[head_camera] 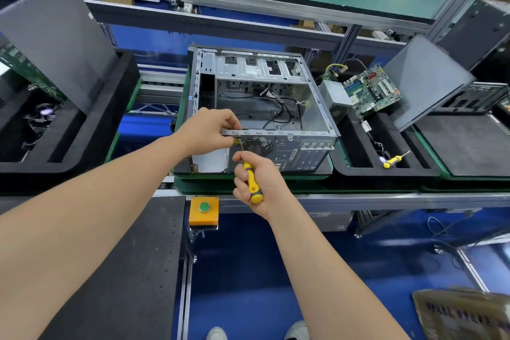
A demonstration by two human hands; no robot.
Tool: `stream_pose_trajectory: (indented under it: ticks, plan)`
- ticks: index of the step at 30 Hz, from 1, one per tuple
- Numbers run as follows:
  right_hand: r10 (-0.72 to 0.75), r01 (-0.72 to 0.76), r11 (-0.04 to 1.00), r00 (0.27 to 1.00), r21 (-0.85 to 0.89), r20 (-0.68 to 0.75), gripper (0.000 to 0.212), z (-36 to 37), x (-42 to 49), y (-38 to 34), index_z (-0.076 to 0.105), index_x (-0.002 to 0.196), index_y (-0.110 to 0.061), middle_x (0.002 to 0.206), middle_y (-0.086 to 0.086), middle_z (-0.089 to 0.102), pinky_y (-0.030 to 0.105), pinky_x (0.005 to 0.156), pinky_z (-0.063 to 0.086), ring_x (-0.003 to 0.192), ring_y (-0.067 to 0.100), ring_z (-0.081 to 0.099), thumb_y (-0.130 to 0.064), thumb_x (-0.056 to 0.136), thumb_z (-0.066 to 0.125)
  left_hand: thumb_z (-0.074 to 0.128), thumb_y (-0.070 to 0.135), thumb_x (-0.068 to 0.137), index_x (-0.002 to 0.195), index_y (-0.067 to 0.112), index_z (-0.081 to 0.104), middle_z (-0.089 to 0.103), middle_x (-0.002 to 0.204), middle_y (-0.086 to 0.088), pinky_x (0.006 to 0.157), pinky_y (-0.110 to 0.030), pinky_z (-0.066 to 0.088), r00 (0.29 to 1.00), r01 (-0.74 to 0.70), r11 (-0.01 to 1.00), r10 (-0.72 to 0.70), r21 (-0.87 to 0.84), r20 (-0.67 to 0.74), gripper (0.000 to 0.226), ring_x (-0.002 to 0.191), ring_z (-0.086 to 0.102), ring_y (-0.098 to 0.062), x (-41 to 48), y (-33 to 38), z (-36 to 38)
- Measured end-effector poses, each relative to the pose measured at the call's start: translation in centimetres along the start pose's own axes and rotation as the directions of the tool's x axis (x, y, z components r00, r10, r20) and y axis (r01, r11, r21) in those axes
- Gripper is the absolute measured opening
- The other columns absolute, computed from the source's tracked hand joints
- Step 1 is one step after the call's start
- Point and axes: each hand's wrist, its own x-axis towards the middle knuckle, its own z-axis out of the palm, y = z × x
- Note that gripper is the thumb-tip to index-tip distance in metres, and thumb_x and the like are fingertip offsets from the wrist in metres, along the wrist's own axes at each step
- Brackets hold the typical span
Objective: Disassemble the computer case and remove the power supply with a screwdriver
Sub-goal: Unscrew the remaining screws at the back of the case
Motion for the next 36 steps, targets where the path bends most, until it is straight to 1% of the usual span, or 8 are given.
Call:
stream_pose_trajectory:
  ticks: [2, 4, 6, 8, 12, 18, 29, 36]
  plan:
    - [-0.192, 0.089, 0.857, 0.969, -0.508, -0.155, 0.019, 0.3, 0.1, 0.1, 0.057, 0.098, -0.009, 0.065, 0.004, 0.051, 0.028, 0.042, 0.038, 0.044, 0.022, 0.045, -0.023, 0.105, 0.046, 0.075, 0.019, 0.081, 0.104, 0.029, 0.066, 0.073, 0.1, 0.012, 0.069, -0.007, 0.036, 1.0, 0.009, 1.0, -0.009, 0.004, 0.01, 0.027, 0.086, 0.059, 0.01, 0.1, 0.0, 0.0]
    - [-0.463, 0.047, 0.331, 0.879, -0.942, -0.118, 0.017, 0.7, 0.2, 0.4, 0.05, 0.095, -0.013, 0.074, 0.002, 0.053, 0.033, 0.053, 0.035, 0.061, 0.026, 0.049, -0.025, 0.106, 0.044, 0.076, 0.018, 0.08, 0.104, 0.028, 0.066, 0.074, 0.101, 0.012, 0.069, -0.009, 0.039, 1.0, 0.02, 1.0, -0.02, 0.0, 0.019, 0.028, 0.085, 0.061, 0.008, 0.2, 0.0, 0.1]
    - [-0.597, -0.086, -0.051, 0.801, -0.995, -0.039, 0.006, 1.2, 0.2, 1.0, 0.049, 0.104, -0.019, 0.078, 0.002, 0.053, 0.035, 0.058, 0.03, 0.066, 0.028, 0.048, -0.024, 0.104, 0.047, 0.076, 0.018, 0.08, 0.104, 0.029, 0.066, 0.075, 0.102, 0.011, 0.07, -0.01, 0.04, 0.999, 0.025, 1.0, -0.025, -0.002, 0.025, 0.028, 0.089, 0.063, 0.002, 0.2, 0.0, 0.0]
    - [-0.666, -0.113, -0.113, 0.745, -0.987, -0.009, 0.008, 1.0, 0.4, 1.6, 0.053, 0.107, -0.018, 0.081, 0.006, 0.062, 0.036, 0.059, 0.033, 0.067, 0.03, 0.051, -0.025, 0.104, 0.049, 0.076, 0.019, 0.081, 0.104, 0.029, 0.064, 0.075, 0.104, 0.01, 0.07, -0.009, 0.039, 1.0, 0.018, 1.0, -0.018, -0.003, 0.021, 0.027, 0.091, 0.063, -0.001, 0.1, 0.0, 0.0]
    - [-0.596, 0.097, 0.264, 0.799, -0.96, -0.083, 0.021, -0.2, 0.3, 1.7, 0.058, 0.096, -0.022, 0.087, 0.004, 0.068, 0.037, 0.054, 0.052, 0.065, 0.028, 0.071, -0.034, 0.108, 0.045, 0.073, 0.022, 0.086, 0.113, 0.025, 0.063, 0.074, 0.11, 0.006, 0.068, -0.009, 0.039, 1.0, -0.008, 1.0, 0.008, -0.008, -0.005, 0.029, 0.097, 0.067, -0.007, -0.2, -0.1, 0.3]
    - [-0.076, 0.027, 0.957, 0.984, -0.289, -0.16, 0.03, -0.4, 0.6, -0.2, 0.078, 0.108, -0.012, 0.07, 0.006, 0.06, 0.026, 0.042, 0.041, 0.042, 0.019, 0.046, -0.023, 0.1, 0.051, 0.068, 0.027, 0.093, 0.131, 0.021, 0.066, 0.071, 0.126, 0.001, 0.096, -0.026, 0.05, 0.999, -0.042, 0.998, 0.042, 0.04, 0.003, 0.038, 0.117, 0.064, -0.013, -0.3, 0.0, 0.3]
    - [0.054, -0.255, 0.748, 0.943, 0.613, 0.328, 0.028, -0.6, 0.0, 0.1, 0.065, 0.105, -0.001, 0.069, 0.003, 0.064, 0.015, 0.033, 0.041, 0.035, 0.005, 0.051, -0.018, 0.11, 0.043, 0.067, 0.029, 0.093, 0.131, 0.023, 0.064, 0.069, 0.129, 0.0, 0.094, -0.026, 0.047, 0.999, -0.03, 0.998, 0.03, 0.049, 0.011, 0.038, 0.123, 0.061, -0.015, -0.1, -0.3, 0.4]
    - [0.037, -0.079, 0.933, 0.992, 0.352, 0.123, 0.023, -0.3, 0.4, 0.1, 0.062, 0.111, -0.002, 0.064, 0.003, 0.054, 0.02, 0.03, 0.028, 0.031, 0.008, 0.035, -0.017, 0.109, 0.045, 0.068, 0.027, 0.094, 0.131, 0.022, 0.064, 0.069, 0.129, -0.001, 0.089, -0.024, 0.044, 0.999, -0.033, 0.998, 0.033, 0.051, -0.005, 0.039, 0.122, 0.061, -0.016, -0.1, -0.4, 0.7]
